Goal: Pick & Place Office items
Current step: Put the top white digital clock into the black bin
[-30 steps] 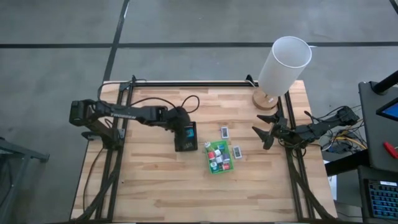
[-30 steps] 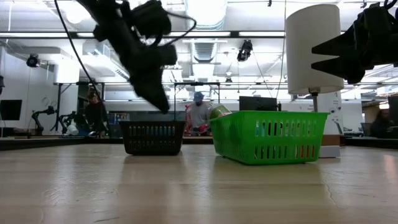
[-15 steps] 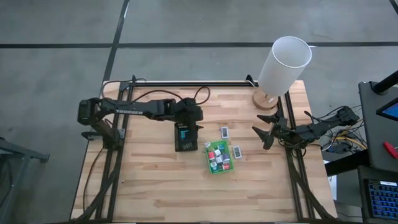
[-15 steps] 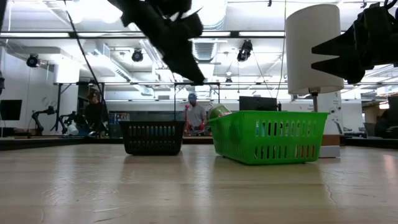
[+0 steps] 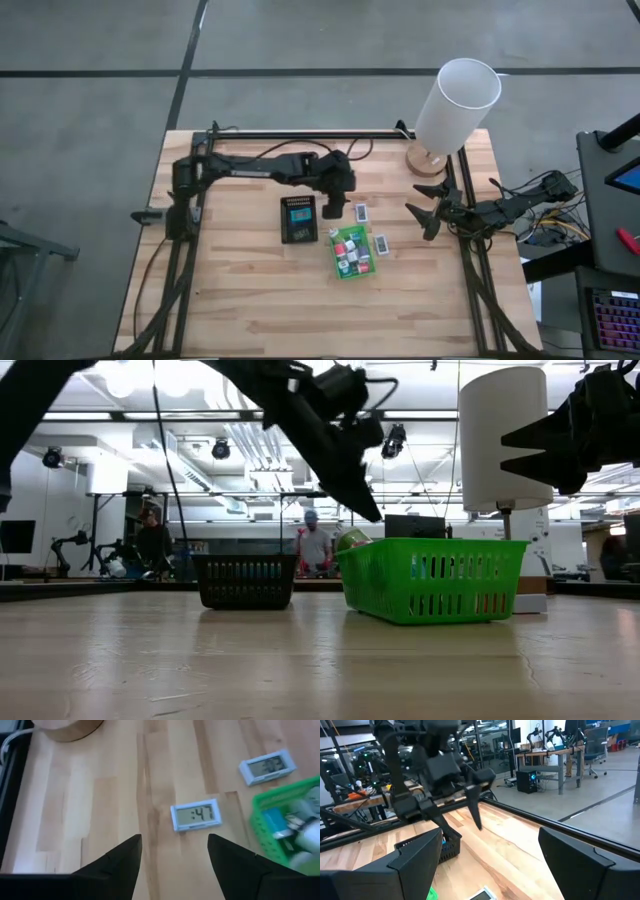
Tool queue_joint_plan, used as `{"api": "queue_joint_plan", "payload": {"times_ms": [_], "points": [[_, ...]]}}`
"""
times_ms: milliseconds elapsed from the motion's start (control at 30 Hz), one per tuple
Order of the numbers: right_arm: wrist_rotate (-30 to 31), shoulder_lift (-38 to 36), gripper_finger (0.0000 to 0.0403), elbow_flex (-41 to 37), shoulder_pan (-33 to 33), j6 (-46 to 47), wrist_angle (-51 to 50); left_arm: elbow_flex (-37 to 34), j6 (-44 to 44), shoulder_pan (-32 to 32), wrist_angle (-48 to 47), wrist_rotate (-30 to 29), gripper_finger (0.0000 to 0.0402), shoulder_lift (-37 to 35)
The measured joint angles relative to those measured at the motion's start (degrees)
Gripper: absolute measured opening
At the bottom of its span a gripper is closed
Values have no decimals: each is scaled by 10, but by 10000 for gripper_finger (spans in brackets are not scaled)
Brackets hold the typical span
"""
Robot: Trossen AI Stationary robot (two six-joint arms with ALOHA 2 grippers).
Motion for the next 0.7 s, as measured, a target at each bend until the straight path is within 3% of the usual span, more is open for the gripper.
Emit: {"api": "queue_joint_plan", "payload": {"times_ms": [367,700], "points": [[0,0,327,0,0,0,0,29,19,6,-1,0,234,63],[0,0,327,0,0,0,0,25,6,11,-18,0,234,41]]}}
